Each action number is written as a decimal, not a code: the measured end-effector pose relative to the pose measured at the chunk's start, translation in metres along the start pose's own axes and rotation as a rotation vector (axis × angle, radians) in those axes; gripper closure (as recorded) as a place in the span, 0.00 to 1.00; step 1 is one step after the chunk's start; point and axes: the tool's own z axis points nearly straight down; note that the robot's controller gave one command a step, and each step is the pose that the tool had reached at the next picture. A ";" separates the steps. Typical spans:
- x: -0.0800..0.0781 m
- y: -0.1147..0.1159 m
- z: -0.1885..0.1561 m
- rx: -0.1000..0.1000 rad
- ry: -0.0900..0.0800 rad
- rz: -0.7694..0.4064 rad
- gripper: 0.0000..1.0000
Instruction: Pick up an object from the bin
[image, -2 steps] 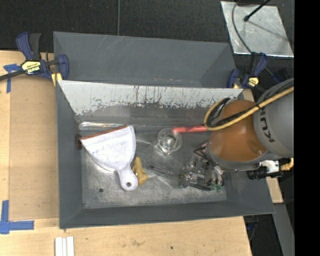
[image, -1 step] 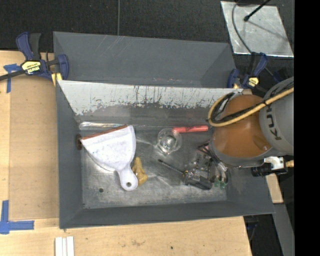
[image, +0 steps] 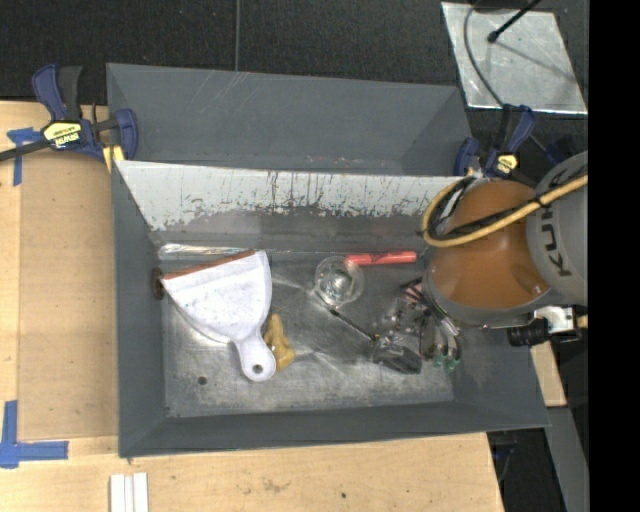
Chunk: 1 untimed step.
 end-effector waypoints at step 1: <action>0.001 0.000 -0.005 0.000 0.002 0.000 1.00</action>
Offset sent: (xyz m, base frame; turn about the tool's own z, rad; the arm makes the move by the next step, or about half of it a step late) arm 0.0002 0.0001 0.0166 0.0000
